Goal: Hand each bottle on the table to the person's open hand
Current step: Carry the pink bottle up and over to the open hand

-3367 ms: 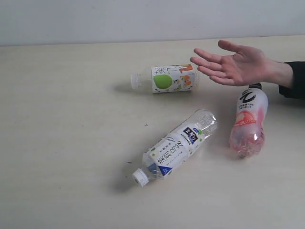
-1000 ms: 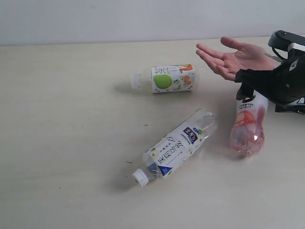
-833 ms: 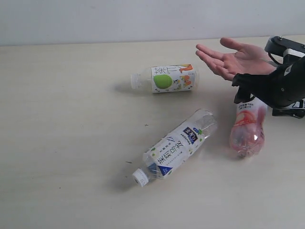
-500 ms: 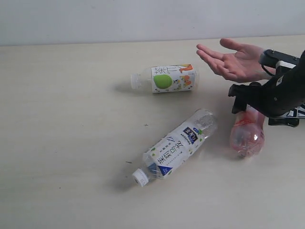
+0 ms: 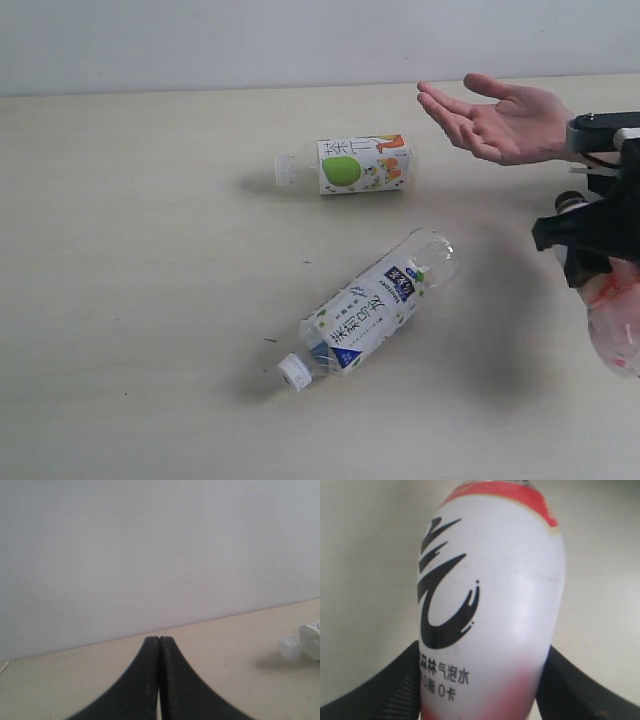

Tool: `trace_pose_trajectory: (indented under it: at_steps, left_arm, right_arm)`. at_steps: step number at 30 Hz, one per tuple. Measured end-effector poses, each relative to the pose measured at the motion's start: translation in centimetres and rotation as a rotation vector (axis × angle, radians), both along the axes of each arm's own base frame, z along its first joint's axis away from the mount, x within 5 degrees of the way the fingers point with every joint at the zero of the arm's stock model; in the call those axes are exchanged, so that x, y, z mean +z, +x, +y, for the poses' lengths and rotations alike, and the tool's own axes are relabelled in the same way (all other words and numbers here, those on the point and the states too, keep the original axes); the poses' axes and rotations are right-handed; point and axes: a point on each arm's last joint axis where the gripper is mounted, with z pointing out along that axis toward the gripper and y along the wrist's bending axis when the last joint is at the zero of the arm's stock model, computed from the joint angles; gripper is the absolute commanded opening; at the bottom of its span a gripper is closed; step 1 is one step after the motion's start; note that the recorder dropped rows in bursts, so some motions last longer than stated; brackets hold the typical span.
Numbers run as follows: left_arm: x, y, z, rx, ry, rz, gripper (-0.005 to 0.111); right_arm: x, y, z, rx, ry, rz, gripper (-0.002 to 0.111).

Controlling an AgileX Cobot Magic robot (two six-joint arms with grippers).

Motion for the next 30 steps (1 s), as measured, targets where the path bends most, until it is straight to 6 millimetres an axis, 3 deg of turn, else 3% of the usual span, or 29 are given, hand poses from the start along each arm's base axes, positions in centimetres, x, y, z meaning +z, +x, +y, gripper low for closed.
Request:
trace_pose_trajectory:
  at_steps: [8, 17, 24, 30]
  left_arm:
    - [0.0, 0.0, 0.0, 0.000, 0.000, 0.001, 0.000]
    - [0.0, 0.0, 0.0, 0.000, 0.000, 0.001, 0.000]
    - [0.0, 0.0, 0.0, 0.000, 0.000, 0.001, 0.000]
    - [0.0, 0.0, 0.0, 0.000, 0.000, 0.001, 0.000]
  right_arm:
    - [3.0, -4.0, -0.6, 0.159, -0.041, 0.215, 0.000]
    - [7.4, -6.0, -0.4, 0.224, 0.019, 0.128, 0.000]
    - [12.4, -4.3, 0.0, 0.244, 0.036, -0.064, 0.000]
    - [15.7, -0.2, 0.7, 0.247, 0.046, -0.216, 0.000]
